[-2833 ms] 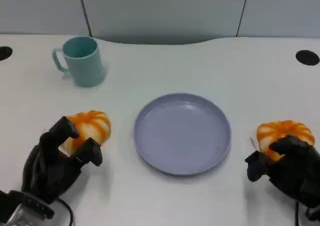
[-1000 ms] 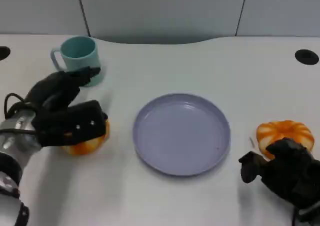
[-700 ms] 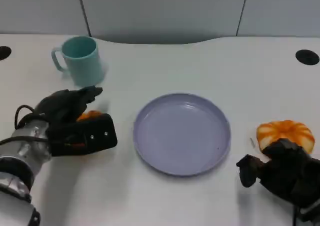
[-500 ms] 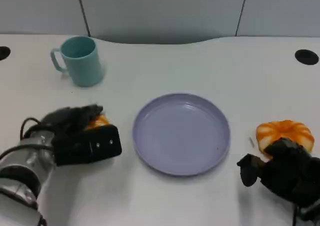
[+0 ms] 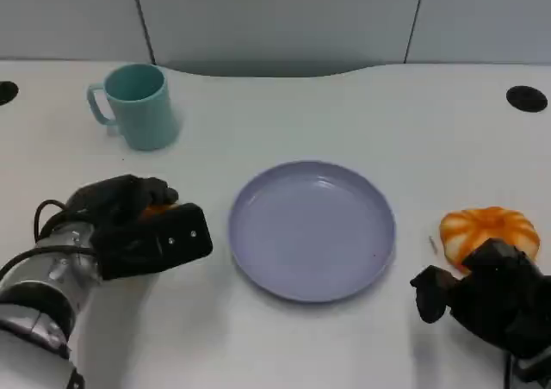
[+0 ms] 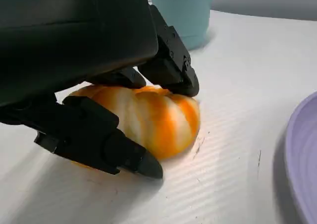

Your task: Grasp the bread from the table and place it into the plate.

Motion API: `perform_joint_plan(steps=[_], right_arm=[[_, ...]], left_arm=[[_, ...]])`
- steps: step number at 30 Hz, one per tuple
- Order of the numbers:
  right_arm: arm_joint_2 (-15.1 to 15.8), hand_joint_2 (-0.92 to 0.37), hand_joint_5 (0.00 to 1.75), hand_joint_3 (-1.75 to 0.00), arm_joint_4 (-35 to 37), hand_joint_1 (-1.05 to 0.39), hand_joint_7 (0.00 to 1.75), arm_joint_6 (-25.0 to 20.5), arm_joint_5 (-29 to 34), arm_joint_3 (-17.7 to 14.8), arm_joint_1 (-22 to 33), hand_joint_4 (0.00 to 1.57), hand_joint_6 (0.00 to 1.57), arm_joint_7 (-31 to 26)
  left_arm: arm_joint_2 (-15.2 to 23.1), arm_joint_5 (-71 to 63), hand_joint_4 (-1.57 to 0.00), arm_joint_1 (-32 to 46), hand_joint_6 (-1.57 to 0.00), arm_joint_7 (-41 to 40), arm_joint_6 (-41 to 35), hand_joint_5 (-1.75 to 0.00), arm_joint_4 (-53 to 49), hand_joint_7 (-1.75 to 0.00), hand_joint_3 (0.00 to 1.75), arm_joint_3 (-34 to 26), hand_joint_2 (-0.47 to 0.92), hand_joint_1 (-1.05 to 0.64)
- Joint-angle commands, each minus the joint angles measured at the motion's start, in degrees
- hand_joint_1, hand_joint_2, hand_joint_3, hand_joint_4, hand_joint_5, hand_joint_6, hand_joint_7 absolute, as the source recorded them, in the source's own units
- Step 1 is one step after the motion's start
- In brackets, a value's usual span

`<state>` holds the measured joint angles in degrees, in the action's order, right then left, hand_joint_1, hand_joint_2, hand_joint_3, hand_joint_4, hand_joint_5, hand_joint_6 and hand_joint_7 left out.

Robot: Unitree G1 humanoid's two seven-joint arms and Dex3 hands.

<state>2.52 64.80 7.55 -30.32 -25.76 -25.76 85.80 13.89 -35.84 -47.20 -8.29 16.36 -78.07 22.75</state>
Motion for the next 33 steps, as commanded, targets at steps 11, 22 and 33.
perform_joint_plan(steps=[11, 22, 33], right_arm=[[0.2, -0.92, 1.04, -0.02, 1.7, -0.45, 0.01, 1.1, -0.1, -0.3, -1.4, 0.89, 1.19, -2.0], [-0.7, -0.92, 1.09, -0.03, 2.8, -0.42, 0.01, 3.2, -0.2, -0.5, -2.7, 0.86, 1.19, -0.6], [-3.5, -0.92, 1.06, -0.02, 1.5, -0.42, 0.01, 12.9, 0.2, -0.5, -1.4, 0.90, 1.20, -3.7]], left_arm=[[3.7, 1.2, -0.81, -11.3, -1.25, -6.6, 5.7, -0.88, 1.5, -0.06, 0.98, -1.9, 0.41, 0.07], [-1.7, 2.2, -0.84, -15.5, -1.27, -8.3, 14.3, -0.99, 3.4, -0.03, 0.48, -1.9, 0.59, -0.07], [-11.6, 0.6, -0.97, -12.1, -1.29, -6.8, 20.6, -0.91, 3.0, -0.03, 0.39, 1.1, 0.62, -0.06]])
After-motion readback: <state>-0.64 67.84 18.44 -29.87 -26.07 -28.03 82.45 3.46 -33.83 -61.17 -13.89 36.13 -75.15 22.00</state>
